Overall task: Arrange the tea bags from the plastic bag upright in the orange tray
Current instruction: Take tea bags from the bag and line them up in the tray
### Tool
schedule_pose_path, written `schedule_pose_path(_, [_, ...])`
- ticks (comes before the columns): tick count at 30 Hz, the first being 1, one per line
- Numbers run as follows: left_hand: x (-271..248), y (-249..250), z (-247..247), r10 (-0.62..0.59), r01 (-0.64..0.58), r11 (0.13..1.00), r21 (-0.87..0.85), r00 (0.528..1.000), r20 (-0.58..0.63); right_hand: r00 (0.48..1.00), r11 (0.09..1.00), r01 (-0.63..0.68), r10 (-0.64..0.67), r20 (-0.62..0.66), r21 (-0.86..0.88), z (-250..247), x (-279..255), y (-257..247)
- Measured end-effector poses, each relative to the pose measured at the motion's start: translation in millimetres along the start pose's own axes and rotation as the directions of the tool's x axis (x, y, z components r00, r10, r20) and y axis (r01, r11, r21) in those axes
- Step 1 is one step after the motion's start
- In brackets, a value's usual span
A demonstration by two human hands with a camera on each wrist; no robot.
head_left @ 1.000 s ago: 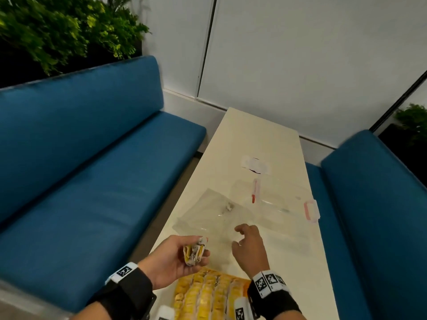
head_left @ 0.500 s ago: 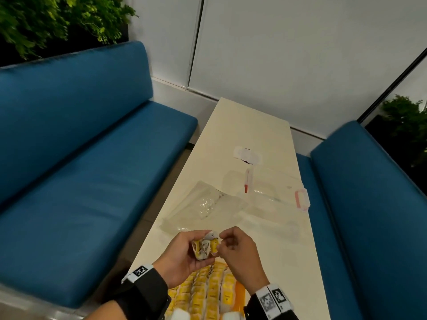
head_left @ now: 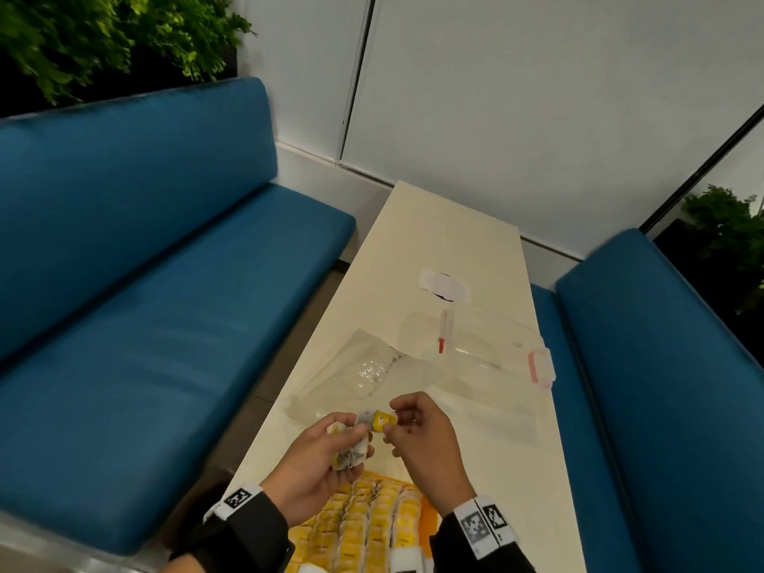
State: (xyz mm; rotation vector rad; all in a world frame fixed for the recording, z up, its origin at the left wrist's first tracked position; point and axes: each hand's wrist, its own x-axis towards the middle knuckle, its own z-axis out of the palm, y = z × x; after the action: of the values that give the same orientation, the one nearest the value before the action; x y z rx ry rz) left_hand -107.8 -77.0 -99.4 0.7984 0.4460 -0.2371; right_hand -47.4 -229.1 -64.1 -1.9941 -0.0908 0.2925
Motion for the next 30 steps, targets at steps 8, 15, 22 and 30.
schedule_pose_path(8, [-9.9,28.3,-43.4,0.041,-0.059,0.987,-0.150,0.992,-0.122,0.972,0.964,0.231,-0.221,0.084,-0.133,28.7,25.9,-53.6])
schedule_pose_path(15, [-19.5,36.6,-74.9,0.091,-0.082,0.995,0.050,0.965,-0.245,0.915,0.789,0.356,-0.186,0.357,-0.501,37.9,35.9,-60.9])
schedule_pose_path(22, [-14.2,46.4,-43.4,0.296,-0.242,0.712,0.659,0.955,0.030,0.906,0.842,0.325,-0.146,0.398,-0.431,16.0,26.6,-65.0])
schedule_pose_path(30, [4.7,29.3,-10.7,0.289,-0.297,0.513,0.805,0.943,0.164,0.966,0.958,0.159,-0.102,0.237,-0.237,-25.5,14.1,-42.1])
